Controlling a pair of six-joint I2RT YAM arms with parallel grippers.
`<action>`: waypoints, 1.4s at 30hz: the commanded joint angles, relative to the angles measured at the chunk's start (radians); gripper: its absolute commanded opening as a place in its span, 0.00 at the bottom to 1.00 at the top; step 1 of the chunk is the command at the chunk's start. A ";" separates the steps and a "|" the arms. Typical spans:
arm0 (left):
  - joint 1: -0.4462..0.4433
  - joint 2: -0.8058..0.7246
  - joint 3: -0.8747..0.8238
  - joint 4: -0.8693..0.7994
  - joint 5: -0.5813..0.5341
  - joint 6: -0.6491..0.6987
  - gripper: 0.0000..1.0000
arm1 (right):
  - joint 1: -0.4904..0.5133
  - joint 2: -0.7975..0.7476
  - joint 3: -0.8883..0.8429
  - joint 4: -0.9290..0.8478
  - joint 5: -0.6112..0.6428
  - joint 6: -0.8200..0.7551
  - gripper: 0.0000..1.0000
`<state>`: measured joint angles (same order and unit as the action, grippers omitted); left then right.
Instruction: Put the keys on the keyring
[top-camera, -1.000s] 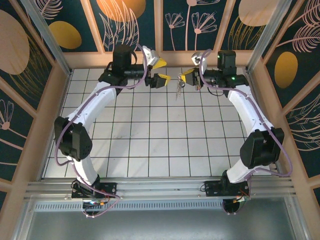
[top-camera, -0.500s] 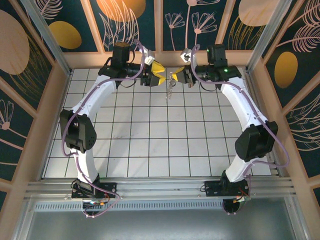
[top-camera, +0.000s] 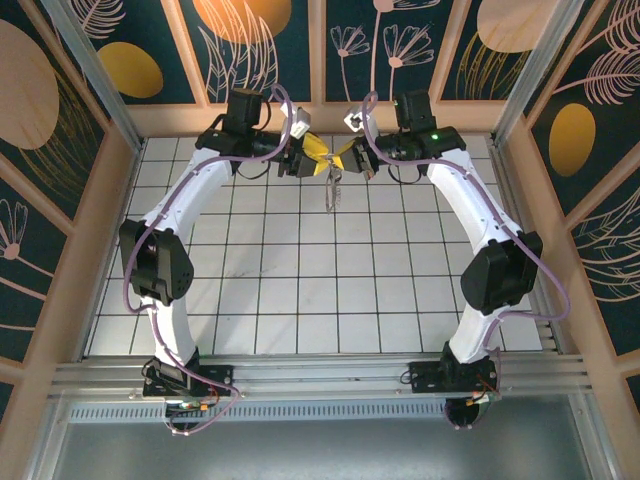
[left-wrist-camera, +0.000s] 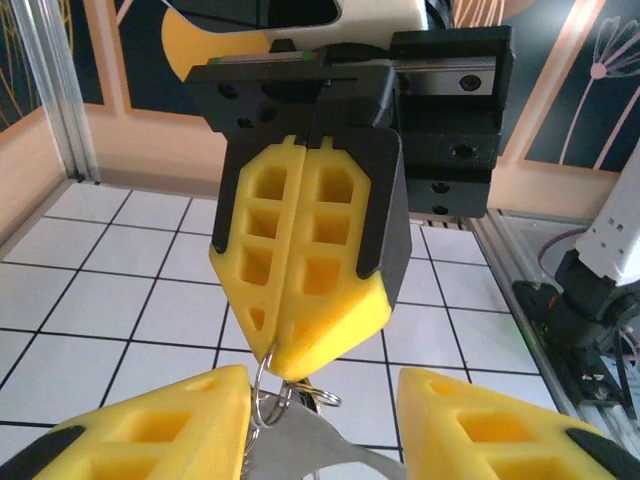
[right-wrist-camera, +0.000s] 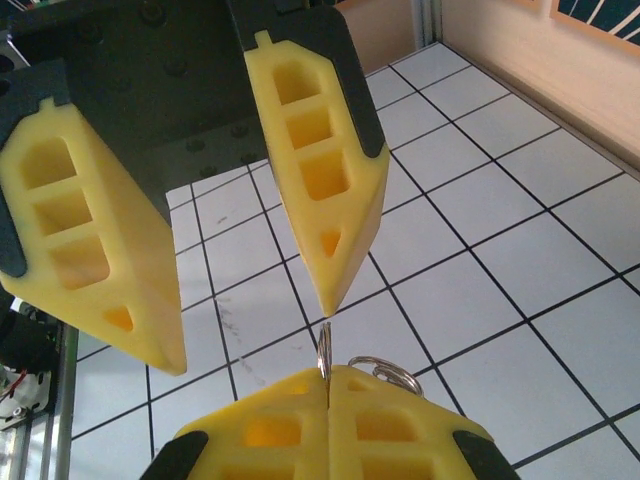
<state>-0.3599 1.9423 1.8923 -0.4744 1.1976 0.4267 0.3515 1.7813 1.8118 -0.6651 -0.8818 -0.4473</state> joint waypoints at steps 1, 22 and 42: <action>-0.001 0.040 0.068 -0.138 0.037 0.109 0.43 | 0.005 -0.020 0.029 -0.034 -0.003 -0.036 0.00; -0.001 0.086 0.139 -0.219 0.066 0.139 0.42 | 0.010 -0.082 -0.054 0.012 -0.018 -0.051 0.00; -0.005 0.110 0.144 -0.177 0.105 0.093 0.36 | 0.009 -0.068 -0.046 0.044 -0.049 -0.042 0.00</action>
<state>-0.3599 2.0327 2.0071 -0.6693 1.2606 0.5297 0.3553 1.7397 1.7576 -0.6655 -0.8913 -0.4740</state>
